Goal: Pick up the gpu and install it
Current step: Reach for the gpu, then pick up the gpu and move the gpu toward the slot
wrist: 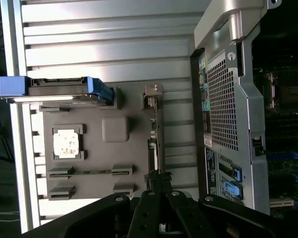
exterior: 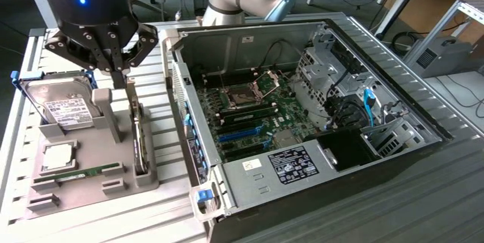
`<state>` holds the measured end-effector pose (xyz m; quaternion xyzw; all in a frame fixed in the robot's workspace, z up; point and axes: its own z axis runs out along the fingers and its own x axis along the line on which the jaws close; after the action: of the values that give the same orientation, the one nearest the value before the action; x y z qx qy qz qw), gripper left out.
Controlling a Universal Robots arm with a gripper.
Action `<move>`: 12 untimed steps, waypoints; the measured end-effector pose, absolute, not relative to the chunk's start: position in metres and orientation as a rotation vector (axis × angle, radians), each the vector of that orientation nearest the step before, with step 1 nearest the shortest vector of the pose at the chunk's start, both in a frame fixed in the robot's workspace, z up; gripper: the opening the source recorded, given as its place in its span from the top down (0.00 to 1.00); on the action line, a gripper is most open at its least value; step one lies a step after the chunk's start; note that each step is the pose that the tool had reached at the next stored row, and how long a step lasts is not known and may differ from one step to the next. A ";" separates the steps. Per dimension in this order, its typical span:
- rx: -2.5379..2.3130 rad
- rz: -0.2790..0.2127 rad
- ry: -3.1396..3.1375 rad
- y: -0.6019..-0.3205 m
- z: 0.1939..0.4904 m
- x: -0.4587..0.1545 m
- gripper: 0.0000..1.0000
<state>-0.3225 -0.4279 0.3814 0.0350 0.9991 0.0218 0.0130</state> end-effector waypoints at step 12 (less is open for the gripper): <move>0.109 0.068 3.113 -0.434 0.377 -0.324 0.89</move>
<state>-0.3238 -0.4344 0.3775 0.0350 0.9991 0.0219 0.0130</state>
